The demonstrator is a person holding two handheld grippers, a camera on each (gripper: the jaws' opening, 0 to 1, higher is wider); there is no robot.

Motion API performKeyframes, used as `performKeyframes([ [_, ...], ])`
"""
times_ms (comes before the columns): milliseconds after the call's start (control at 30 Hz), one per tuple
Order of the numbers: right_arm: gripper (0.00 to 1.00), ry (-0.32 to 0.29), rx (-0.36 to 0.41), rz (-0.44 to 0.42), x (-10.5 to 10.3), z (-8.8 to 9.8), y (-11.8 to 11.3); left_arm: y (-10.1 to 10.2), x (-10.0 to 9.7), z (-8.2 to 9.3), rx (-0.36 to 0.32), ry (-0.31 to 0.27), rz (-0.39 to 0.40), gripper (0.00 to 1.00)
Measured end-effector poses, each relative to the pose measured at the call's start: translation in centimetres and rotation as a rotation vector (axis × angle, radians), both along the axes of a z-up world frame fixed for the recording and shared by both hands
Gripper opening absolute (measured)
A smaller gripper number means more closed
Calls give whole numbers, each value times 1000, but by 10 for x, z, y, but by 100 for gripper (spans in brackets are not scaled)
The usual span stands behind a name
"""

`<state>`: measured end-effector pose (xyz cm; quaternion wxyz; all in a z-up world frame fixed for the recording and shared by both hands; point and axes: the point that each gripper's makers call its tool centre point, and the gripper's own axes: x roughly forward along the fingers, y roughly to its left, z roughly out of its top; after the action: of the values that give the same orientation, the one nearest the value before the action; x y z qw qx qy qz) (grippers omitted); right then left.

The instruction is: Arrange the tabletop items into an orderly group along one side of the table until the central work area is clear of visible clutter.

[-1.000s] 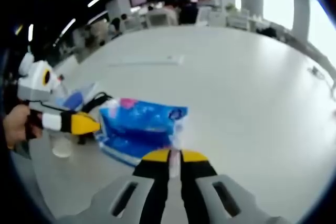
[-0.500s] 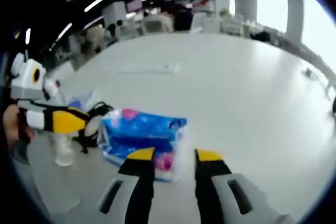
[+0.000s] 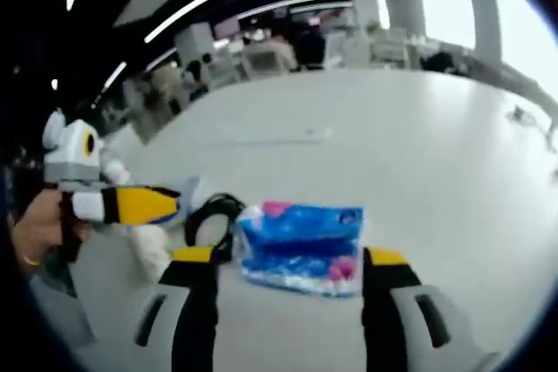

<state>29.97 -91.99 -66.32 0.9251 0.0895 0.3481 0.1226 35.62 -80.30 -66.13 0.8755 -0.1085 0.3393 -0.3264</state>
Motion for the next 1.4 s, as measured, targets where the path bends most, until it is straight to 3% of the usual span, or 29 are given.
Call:
performKeyframes([
  [133,74,8,-1,30,-7,4,15,5,-3,-1,-4,15,-11,87],
  [300,84,28,12,63,-18,4,38,10,-4,1,-21,-6,-19,97],
  [600,85,45,60,134,-28,-3,75,17,-8,2,-8,-8,-61,99],
  [733,82,55,90,146,-32,-7,89,24,-7,-4,-4,17,-49,93],
  [800,81,50,108,90,-30,-8,90,27,-5,-8,-6,33,-41,89],
  [1000,72,74,103,37,-28,-17,95,35,0,-19,-39,111,12,79],
  [1167,58,106,156,-50,-24,-24,97,38,-3,-29,-33,186,33,64],
  [1233,57,126,182,-69,-23,-29,99,37,-3,-31,-59,217,49,55],
  [1300,54,140,201,-104,-21,-32,98,38,-1,-32,-70,226,65,55],
  [1400,47,158,227,-128,-19,-37,101,39,0,-40,-30,241,67,53],
])
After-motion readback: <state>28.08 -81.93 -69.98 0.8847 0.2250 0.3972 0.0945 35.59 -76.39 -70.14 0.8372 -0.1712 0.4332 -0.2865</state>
